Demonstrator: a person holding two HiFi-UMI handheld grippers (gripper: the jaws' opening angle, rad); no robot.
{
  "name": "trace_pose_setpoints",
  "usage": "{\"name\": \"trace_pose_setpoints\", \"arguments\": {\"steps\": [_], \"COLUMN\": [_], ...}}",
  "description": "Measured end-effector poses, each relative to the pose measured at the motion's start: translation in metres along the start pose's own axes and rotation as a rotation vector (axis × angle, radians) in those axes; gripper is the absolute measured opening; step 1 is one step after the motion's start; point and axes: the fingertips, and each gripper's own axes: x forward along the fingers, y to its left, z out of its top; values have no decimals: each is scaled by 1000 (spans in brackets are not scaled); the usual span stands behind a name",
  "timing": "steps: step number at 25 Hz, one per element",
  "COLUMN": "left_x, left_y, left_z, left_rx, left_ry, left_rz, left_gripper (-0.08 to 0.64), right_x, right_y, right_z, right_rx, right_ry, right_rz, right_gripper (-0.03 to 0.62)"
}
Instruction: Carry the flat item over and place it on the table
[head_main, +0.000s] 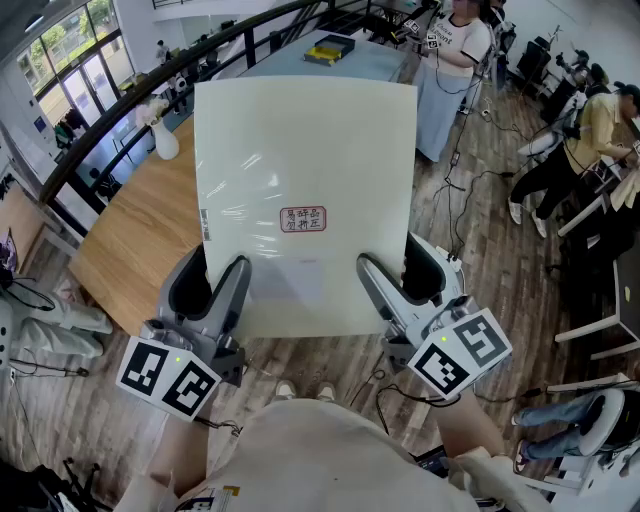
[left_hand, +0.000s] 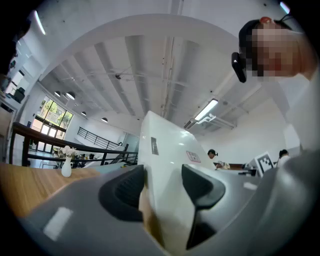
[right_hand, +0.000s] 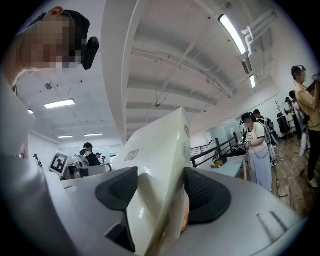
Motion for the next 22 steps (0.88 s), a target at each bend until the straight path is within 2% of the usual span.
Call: {"name": "trace_pose_setpoints", "arguments": {"steps": [10, 22], "left_x": [1, 6], "left_y": [-8, -32], "left_z": [-14, -24], "left_rx": [-27, -14], "left_ry": [21, 25], "left_rz": [0, 10], "left_gripper": [238, 238], "right_x": [-10, -30], "right_y": [-7, -25], "right_z": [-5, -10], "right_rx": [-5, 18], "right_ry": [-8, -9], "right_rz": [-17, -12], "right_gripper": [293, 293]}}
